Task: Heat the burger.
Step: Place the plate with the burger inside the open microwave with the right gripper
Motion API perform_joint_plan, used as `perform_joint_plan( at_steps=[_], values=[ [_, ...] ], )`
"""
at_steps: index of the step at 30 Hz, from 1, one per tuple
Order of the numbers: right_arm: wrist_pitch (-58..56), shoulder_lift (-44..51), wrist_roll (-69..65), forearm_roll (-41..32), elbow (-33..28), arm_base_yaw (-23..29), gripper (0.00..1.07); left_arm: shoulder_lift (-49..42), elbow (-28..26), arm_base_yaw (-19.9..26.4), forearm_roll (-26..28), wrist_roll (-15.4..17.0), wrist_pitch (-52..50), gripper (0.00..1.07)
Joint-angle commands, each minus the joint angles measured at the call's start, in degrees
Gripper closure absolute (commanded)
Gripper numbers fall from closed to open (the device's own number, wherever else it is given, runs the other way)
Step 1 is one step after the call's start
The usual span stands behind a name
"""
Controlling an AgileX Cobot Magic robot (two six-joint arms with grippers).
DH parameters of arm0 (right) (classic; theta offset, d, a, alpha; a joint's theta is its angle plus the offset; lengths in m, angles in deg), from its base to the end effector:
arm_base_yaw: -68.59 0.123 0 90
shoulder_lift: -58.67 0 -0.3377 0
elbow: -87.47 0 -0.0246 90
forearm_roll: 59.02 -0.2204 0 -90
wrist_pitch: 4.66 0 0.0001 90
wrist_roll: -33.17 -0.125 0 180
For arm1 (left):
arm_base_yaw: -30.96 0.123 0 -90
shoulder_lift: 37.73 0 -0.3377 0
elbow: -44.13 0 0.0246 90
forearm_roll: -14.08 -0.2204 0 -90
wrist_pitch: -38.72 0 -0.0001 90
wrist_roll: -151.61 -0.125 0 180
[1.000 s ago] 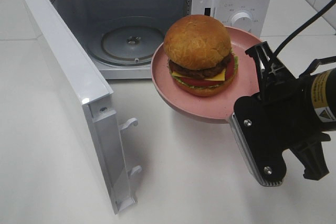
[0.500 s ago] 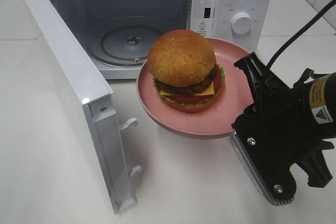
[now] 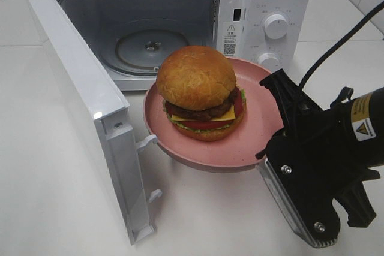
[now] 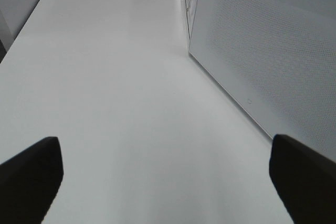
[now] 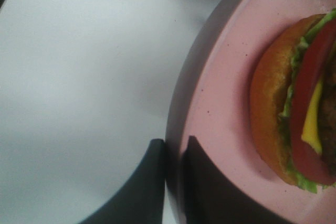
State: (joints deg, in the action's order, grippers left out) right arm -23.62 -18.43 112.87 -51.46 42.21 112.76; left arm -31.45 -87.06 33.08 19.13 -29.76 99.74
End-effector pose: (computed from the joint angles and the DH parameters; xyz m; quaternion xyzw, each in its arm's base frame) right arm 0.1488 0.1370 0.2576 -0.8551 0.3973 -0.1397 0.3022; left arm -0.0567 -0.0117 0.2515 -0.0033 0.8477 -0.0279 0.5297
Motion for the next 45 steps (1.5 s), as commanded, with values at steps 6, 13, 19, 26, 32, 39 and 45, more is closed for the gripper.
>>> perform_joint_plan(
  at_steps=[6,13,19,26,32,39,45],
  values=[
    [3.32,0.69,4.70,-5.21,0.29,-0.06,1.02,-0.69,0.11,0.17,0.57,0.00,0.23,0.07],
    [3.32,0.69,5.21,-5.67,0.29,-0.06,1.02,-0.69,0.11,0.17,0.57,0.00,0.23,0.07],
    [3.32,0.69,5.21,-5.67,0.29,-0.06,1.02,-0.69,0.11,0.17,0.57,0.00,0.23,0.07],
    [3.84,0.63,5.39,-8.08,0.29,-0.06,1.03,-0.69,0.11,0.17,0.57,0.00,0.23,0.07],
    [5.04,0.11,6.13,-8.65,0.63,-0.06,1.05,-0.69,0.11,0.17,0.57,0.00,0.23,0.07],
    [5.27,-2.64,6.13,-8.65,2.64,-0.06,1.05,-0.69,0.11,0.17,0.57,-0.06,0.23,0.07],
    [6.47,-4.35,6.13,-8.65,2.92,-0.06,1.05,-0.69,0.11,0.17,0.57,-0.06,0.23,0.07]
  ],
)
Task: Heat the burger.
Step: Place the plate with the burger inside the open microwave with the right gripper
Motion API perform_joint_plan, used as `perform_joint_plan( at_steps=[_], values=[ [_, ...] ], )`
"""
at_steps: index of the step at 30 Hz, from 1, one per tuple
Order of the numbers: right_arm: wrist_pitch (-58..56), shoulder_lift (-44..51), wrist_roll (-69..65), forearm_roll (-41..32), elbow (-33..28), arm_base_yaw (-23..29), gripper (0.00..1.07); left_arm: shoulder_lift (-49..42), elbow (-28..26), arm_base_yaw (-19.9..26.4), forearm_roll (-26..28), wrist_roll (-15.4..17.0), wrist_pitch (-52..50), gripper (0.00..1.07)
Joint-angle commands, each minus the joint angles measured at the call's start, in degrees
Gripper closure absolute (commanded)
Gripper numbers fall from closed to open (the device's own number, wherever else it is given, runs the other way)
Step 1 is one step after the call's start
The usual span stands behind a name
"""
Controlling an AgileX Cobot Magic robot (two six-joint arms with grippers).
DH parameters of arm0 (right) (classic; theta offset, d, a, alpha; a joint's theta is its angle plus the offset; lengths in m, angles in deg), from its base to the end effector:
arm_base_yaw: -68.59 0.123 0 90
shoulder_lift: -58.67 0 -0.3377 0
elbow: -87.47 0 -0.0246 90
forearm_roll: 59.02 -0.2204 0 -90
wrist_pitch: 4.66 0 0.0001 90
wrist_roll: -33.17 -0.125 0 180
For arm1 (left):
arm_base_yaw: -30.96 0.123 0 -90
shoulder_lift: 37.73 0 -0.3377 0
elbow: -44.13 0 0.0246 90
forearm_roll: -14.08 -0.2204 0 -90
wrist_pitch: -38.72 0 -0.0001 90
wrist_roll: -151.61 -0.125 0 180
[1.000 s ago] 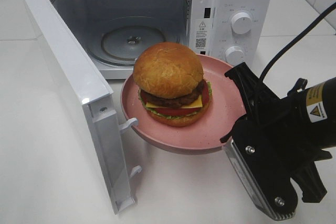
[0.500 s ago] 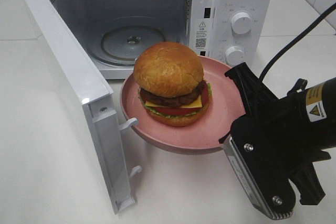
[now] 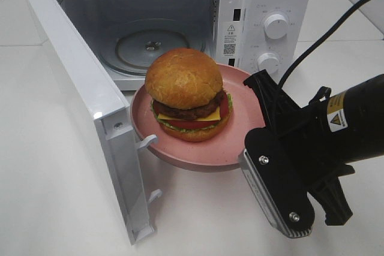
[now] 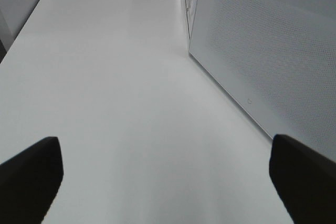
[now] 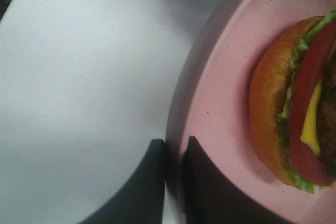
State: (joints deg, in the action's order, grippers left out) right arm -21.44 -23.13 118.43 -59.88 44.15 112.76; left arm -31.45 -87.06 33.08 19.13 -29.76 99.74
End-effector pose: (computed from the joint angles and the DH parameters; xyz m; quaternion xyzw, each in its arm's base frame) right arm 0.1598 0.1560 0.2521 -0.8521 0.4092 -0.1104 0.3072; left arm -0.0567 -0.0117 0.2515 -0.0033 0.8477 -0.0279 0.5297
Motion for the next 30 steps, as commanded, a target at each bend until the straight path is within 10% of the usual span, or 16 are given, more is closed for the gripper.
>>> perform_joint_plan(
  at_steps=[1,30],
  values=[
    [4.30,0.34,0.57,-0.23,0.97,-0.06,1.05,-0.69,0.11,0.17,0.57,-0.06,0.23,0.07],
    [5.84,-7.39,1.20,0.00,8.19,-2.81,1.07,-0.69,0.11,0.17,0.57,-0.06,0.23,0.07]
  ],
)
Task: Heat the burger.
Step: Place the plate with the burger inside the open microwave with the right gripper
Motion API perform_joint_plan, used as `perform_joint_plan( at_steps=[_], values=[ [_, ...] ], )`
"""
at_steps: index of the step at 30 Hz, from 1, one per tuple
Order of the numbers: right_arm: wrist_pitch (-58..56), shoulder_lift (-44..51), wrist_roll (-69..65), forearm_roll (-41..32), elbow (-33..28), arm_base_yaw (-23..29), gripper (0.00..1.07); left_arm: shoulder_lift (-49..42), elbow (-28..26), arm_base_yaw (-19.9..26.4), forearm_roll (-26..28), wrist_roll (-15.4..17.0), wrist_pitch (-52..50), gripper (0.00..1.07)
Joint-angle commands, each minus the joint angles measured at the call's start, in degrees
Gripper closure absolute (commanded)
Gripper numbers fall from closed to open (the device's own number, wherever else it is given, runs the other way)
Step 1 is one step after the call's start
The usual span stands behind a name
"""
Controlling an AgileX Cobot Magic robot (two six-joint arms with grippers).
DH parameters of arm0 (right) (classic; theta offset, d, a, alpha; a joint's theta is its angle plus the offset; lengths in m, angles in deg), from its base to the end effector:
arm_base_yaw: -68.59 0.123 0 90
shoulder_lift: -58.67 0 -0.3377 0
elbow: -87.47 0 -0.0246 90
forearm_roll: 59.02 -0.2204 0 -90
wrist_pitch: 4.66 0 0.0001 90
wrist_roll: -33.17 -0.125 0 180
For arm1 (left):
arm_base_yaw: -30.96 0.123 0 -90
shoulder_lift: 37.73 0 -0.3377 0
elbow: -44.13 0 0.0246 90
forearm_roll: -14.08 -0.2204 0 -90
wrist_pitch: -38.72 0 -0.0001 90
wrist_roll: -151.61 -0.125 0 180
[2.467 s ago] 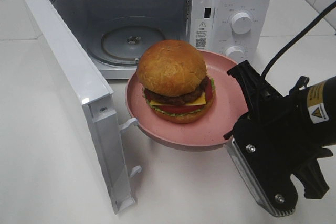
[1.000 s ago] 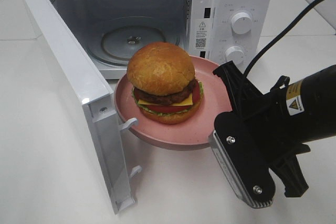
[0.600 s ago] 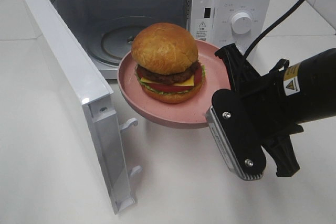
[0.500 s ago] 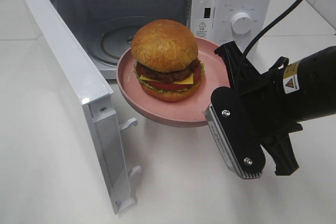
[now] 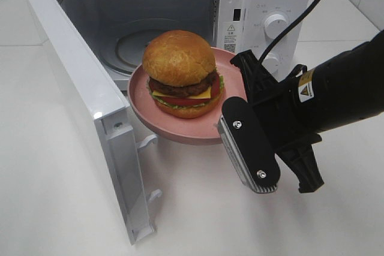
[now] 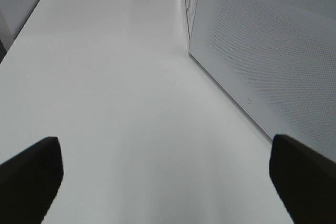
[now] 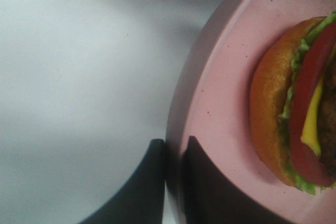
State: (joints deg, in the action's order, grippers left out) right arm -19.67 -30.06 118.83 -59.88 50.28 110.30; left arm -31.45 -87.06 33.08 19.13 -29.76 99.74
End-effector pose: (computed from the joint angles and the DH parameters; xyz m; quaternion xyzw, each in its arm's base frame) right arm 0.1969 0.1761 0.2541 -0.8420 0.4233 -0.1212 0.3117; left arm -0.0567 -0.0117 0.2515 -0.0033 0.8477 -0.0279 0.5297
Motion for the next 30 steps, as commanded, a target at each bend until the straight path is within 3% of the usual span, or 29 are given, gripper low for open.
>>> perform_joint_plan(
  at_steps=[1,30],
  values=[
    [4.07,-1.49,0.80,0.00,2.86,-0.34,1.07,-0.69,0.11,0.17,0.57,-0.06,0.23,0.07],
    [4.18,-11.23,0.80,-0.23,13.58,-0.34,1.07,-0.69,0.11,0.17,0.57,-0.06,0.23,0.07]
  ],
)
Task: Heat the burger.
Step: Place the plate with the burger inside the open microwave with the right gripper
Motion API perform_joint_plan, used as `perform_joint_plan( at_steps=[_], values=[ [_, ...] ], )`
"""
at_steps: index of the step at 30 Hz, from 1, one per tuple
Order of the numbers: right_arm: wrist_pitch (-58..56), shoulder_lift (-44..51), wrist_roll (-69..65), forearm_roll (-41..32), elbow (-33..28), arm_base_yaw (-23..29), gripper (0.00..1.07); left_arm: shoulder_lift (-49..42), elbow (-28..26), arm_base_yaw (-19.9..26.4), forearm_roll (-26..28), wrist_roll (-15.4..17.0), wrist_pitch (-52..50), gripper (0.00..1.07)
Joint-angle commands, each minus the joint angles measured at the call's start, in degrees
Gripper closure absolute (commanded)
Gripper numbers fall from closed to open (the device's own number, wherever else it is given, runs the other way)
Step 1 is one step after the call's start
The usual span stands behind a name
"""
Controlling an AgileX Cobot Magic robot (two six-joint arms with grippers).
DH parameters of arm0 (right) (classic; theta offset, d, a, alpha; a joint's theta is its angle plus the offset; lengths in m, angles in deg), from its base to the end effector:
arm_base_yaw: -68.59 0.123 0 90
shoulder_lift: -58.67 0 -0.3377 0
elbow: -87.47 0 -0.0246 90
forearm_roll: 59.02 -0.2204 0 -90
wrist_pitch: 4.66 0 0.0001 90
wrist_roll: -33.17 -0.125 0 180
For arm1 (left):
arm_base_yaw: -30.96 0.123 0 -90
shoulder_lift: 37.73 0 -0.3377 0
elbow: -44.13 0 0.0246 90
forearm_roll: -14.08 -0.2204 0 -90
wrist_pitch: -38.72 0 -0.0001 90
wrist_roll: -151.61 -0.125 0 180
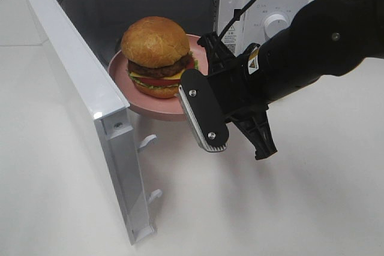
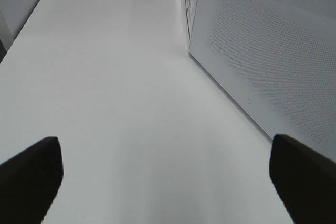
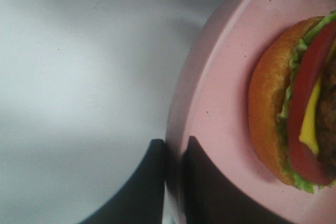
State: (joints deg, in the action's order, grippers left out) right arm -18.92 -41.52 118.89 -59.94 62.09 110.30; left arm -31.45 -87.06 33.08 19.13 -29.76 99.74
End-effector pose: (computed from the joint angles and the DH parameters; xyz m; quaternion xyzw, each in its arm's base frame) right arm 0.2489 0.2225 0.2516 -0.8391 0.4218 -0.1245 0.3201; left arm -0.0567 -0.0117 0.2515 -0.0033 0.8477 -0.0279 0.5297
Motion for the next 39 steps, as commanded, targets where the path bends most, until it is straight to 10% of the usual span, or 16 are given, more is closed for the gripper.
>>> perform_joint_plan(
  at_steps=[1,39],
  values=[
    [3.44,0.23,0.74,-0.17,1.78,-0.34,1.07,-0.69,0.11,0.17,0.57,-0.06,0.23,0.07],
    [2.86,-13.46,3.04,-0.40,15.58,-3.61,1.07,-0.69,0.11,0.17,0.40,0.00,0.23,0.07]
  ],
)
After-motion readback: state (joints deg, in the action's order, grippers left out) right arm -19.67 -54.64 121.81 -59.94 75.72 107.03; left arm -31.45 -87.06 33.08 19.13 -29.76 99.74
